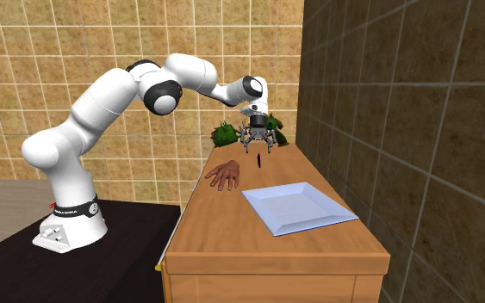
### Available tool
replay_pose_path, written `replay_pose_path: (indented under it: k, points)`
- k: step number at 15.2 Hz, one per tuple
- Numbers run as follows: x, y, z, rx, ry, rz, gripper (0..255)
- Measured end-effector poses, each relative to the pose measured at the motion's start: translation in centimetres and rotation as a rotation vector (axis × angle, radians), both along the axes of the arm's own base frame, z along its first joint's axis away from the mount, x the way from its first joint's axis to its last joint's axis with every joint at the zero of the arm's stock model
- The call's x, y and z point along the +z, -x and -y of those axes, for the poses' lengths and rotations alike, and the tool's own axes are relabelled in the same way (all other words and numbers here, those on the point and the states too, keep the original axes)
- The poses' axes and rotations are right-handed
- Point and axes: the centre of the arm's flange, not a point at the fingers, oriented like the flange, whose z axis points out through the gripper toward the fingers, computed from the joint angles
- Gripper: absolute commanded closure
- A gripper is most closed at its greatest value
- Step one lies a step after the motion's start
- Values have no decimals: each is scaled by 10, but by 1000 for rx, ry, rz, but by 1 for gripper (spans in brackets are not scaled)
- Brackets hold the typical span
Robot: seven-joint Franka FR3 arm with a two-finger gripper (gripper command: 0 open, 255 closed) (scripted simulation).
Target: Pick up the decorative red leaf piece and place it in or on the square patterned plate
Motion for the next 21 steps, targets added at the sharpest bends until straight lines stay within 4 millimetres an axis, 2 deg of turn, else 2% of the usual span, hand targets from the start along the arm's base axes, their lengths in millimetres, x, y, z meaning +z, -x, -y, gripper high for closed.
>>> replay_pose_path:
  k: [3, 8, 9, 19, 21]
  points:
    - [-11, -1, 5, 0, 0, 0, 0]
    - [-13, -2, 6, 0, 0, 0, 0]
    - [-13, -2, 6, 0, 0, 0, 255]
    - [-13, -2, 6, 0, 0, 0, 255]
    - [-6, -2, 6, 0, 0, 0, 255]
